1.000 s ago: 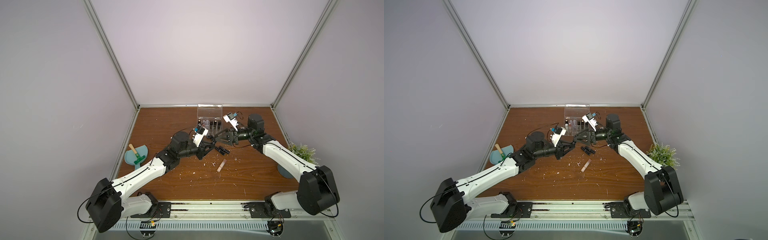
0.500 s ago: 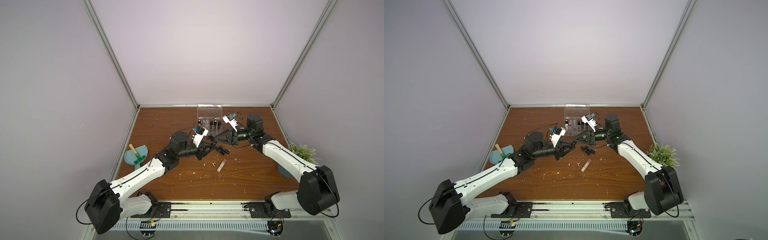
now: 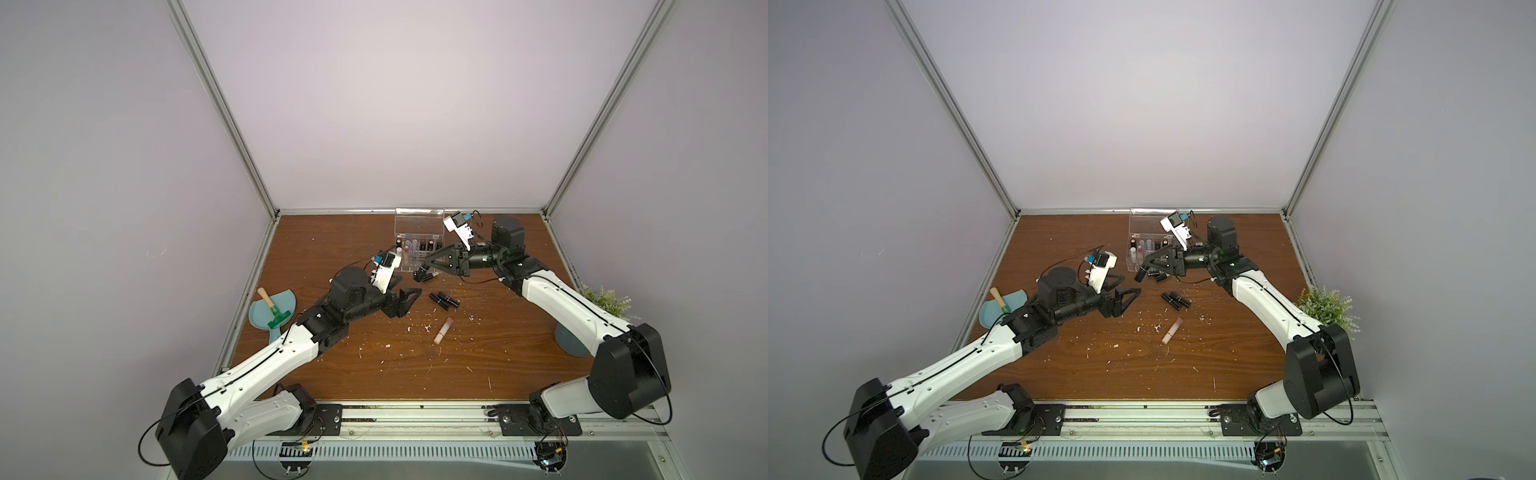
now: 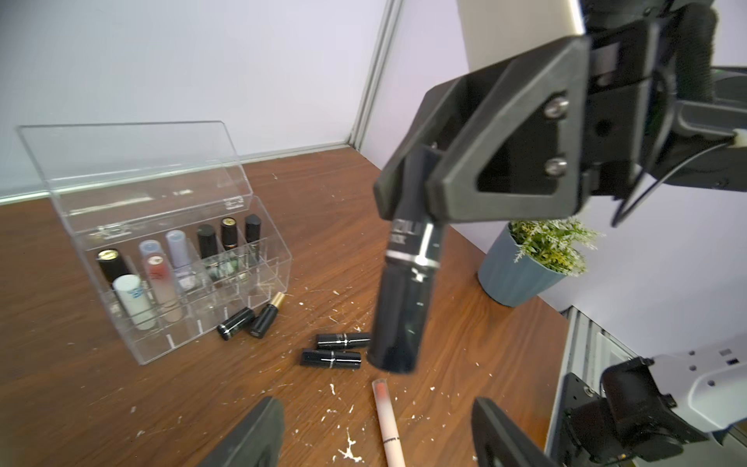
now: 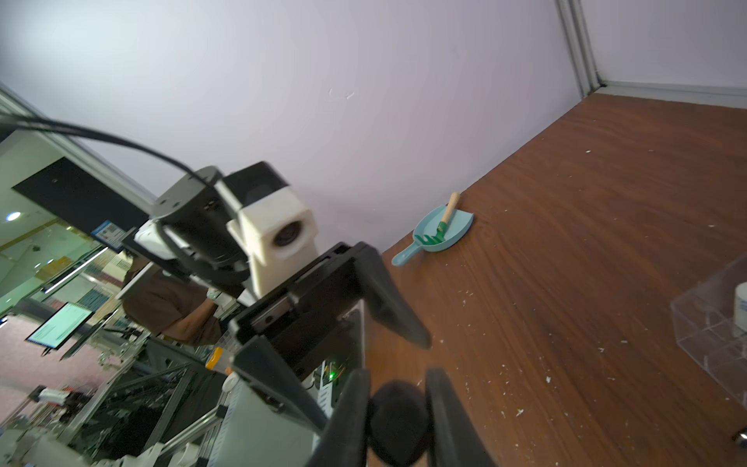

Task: Arrange the lipsticks in the organizer
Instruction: Place the lipstick in the storage box.

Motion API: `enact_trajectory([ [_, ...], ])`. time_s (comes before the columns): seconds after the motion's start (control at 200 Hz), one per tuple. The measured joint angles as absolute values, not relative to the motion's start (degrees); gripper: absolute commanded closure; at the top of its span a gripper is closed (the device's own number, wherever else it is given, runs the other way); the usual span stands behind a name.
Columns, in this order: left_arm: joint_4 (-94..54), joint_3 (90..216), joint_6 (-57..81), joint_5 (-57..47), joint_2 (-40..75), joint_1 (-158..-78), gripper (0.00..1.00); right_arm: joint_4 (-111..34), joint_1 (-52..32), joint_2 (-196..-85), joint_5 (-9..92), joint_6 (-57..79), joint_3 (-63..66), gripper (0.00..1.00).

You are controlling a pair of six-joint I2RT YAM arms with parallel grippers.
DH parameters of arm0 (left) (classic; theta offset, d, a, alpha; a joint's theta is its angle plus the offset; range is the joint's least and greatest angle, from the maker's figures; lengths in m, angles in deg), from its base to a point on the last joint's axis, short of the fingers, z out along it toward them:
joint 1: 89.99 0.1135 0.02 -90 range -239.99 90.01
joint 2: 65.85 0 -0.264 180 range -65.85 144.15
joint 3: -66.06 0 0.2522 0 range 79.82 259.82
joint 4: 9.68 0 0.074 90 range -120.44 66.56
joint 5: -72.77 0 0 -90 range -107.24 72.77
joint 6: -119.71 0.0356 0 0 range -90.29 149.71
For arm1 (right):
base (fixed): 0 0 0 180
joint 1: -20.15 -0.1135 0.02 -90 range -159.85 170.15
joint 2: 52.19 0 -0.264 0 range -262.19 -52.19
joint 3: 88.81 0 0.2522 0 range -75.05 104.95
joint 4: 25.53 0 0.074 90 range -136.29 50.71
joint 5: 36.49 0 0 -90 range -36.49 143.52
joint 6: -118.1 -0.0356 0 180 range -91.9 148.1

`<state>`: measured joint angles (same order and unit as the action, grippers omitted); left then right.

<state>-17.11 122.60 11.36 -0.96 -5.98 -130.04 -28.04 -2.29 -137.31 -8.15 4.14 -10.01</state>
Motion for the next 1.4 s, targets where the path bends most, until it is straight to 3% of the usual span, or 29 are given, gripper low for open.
enact_trajectory([
  [0.305, -17.0, 117.4, 11.0, -8.1, -11.7, -130.0, 0.24, -29.9, -2.3, -147.0, 17.8, 8.9, -7.1, 0.96],
  [0.59, -10.8, 109.1, 7.7, -11.3, -15.5, -130.0, 0.25, -26.3, -4.6, -153.7, 32.5, 12.4, -2.8, 0.97],
  [0.916, -6.5, 108.7, 7.1, -11.8, -15.0, -130.0, 0.26, -24.9, -9.4, -161.0, 42.8, 18.4, 2.5, 0.97],
  [1.401, -5.2, 108.3, 7.1, -11.9, -14.6, -130.0, 0.26, -22.9, -10.1, -163.8, 49.0, 22.3, 2.6, 0.98],
])
